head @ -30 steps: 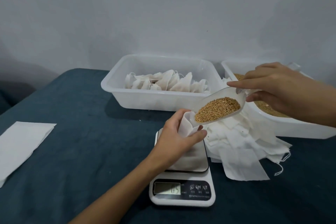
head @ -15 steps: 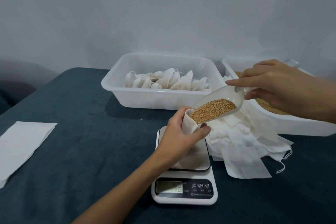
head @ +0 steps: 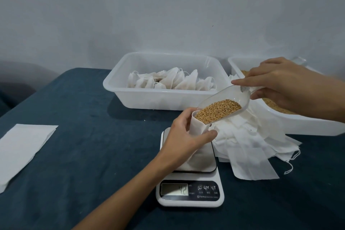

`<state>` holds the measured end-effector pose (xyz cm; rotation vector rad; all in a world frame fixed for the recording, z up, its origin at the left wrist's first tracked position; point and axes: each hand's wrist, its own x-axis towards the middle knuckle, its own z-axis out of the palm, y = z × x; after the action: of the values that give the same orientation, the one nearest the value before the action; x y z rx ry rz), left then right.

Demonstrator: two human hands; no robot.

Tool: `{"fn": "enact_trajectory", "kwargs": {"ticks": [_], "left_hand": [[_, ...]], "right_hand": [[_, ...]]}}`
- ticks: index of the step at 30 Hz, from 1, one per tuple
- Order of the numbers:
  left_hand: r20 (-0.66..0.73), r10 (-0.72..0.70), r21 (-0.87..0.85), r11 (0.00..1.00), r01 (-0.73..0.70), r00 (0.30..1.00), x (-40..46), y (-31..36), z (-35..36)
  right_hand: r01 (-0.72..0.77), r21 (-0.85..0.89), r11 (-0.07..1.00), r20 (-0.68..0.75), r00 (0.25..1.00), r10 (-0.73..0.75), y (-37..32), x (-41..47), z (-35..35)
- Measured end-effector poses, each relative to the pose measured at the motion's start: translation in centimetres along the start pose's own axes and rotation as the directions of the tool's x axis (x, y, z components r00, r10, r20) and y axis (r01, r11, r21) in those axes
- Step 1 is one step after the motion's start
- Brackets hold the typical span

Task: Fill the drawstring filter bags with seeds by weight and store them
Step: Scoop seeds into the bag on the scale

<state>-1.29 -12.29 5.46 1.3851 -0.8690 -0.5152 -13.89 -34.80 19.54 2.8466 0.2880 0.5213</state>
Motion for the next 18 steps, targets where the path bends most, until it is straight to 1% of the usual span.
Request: {"fn": "enact_trajectory", "kwargs": {"ticks": [8,18], "left_hand": [[-0.004,-0.002,0.020,1.000,0.002,1.000,-0.01,0.02,-0.01],[-0.027,-0.019,-0.018,1.000,0.018,0.999,0.08,-0.21,-0.20]], "right_hand": [[0.007,-0.030,1.000,0.003,1.000,-0.007,0.24,-0.10,0.07],[0.036,-0.096,0.995,-0.009,0.999,-0.037,0.34,-0.13,0.32]]}}
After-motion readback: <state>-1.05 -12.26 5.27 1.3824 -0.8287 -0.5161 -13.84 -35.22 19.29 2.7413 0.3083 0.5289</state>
